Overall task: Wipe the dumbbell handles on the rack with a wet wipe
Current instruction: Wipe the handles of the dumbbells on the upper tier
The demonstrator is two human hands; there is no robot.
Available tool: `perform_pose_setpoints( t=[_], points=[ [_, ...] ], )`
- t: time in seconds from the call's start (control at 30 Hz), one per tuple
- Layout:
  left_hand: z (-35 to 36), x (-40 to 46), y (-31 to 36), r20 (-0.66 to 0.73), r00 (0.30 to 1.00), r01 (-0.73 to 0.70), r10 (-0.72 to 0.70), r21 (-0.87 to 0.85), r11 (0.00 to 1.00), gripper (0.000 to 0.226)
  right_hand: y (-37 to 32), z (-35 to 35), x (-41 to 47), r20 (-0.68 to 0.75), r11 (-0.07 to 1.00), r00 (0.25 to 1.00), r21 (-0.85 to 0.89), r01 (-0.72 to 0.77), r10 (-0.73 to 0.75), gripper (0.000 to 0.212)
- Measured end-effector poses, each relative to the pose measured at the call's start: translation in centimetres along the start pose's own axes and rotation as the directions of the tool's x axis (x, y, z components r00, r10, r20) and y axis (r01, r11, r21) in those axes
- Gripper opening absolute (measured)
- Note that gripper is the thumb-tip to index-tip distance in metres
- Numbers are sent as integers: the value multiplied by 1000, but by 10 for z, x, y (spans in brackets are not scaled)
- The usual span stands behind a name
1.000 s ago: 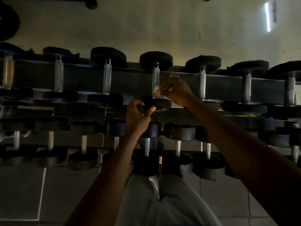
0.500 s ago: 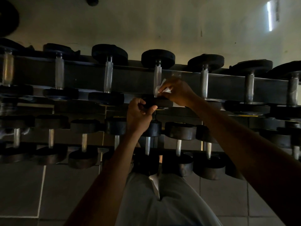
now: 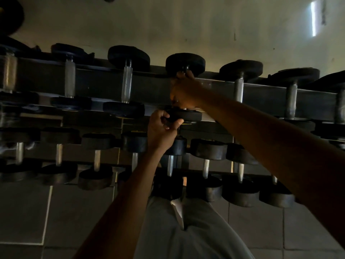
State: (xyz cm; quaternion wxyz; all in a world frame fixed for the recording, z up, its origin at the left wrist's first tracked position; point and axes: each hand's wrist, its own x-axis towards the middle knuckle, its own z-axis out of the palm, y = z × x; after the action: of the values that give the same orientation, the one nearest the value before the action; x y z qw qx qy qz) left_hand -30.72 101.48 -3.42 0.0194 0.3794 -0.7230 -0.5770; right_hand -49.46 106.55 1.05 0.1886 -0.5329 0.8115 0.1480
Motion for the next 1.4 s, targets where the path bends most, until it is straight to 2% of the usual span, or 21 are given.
perform_pose_setpoints(
  t=[0.1, 0.23, 0.33, 0.4, 0.47, 0.57, 0.63, 0.7, 0.8, 1.0, 1.1, 1.2, 1.3, 1.4],
  points=[
    [-1, 1, -2, 17, 1000, 2, -2, 0, 1000, 38, -7, -3, 10, 72, 996, 997, -92, 6, 1, 34],
    [-2, 0, -1, 28, 1000, 10, -10, 0, 1000, 38, 3, 2, -6, -24, 997, 999, -73, 24, -26, 28],
    [-2, 0, 0, 19, 999, 36, -36, -6, 999, 39, 18, 15, -24, -149, 986, 988, 160, 53, -29, 28],
    [-2, 1, 0, 12, 999, 45, -45, -3, 999, 39, 23, 25, -34, -191, 944, 981, 327, 35, 30, 27],
    [-1, 0, 3, 14, 999, 46, -46, 6, 999, 39, 25, 35, -41, -182, 875, 976, 484, -16, 118, 26],
    [-3, -1, 4, 27, 999, 39, -40, 19, 999, 39, 20, 48, -50, -12, 639, 961, 749, -175, 276, 24],
    [-4, -1, 4, 31, 999, 43, -44, 18, 999, 38, 17, 56, -51, 78, 514, 939, 820, -251, 334, 25],
    [-4, -1, 5, 37, 998, 50, -51, 21, 999, 39, 16, 59, -50, 144, 447, 924, 842, -302, 353, 22],
    [-5, -1, 8, 54, 997, 53, -55, 43, 998, 40, 18, 53, -52, 215, 412, 923, 845, -339, 319, 27],
    [-5, 0, 10, 38, 998, 58, -59, 45, 997, 38, 25, 60, -47, 311, 302, 888, 857, -416, 340, 29],
    [-6, 1, 10, 49, 997, 63, -65, 47, 997, 38, 26, 66, -46, 312, 223, 892, 892, -393, 327, 22],
    [-6, 2, 9, 68, 995, 70, -72, 42, 997, 40, 25, 67, -51, 295, 82, 898, 938, -337, 326, 13],
    [-6, 3, 7, 70, 996, 60, -63, 39, 997, 40, 19, 71, -49, 265, 83, 895, 946, -313, 359, 24],
    [-6, 3, 6, 61, 996, 59, -61, 31, 998, 40, 14, 74, -43, 228, 135, 850, 936, -326, 475, 34]
  ],
)
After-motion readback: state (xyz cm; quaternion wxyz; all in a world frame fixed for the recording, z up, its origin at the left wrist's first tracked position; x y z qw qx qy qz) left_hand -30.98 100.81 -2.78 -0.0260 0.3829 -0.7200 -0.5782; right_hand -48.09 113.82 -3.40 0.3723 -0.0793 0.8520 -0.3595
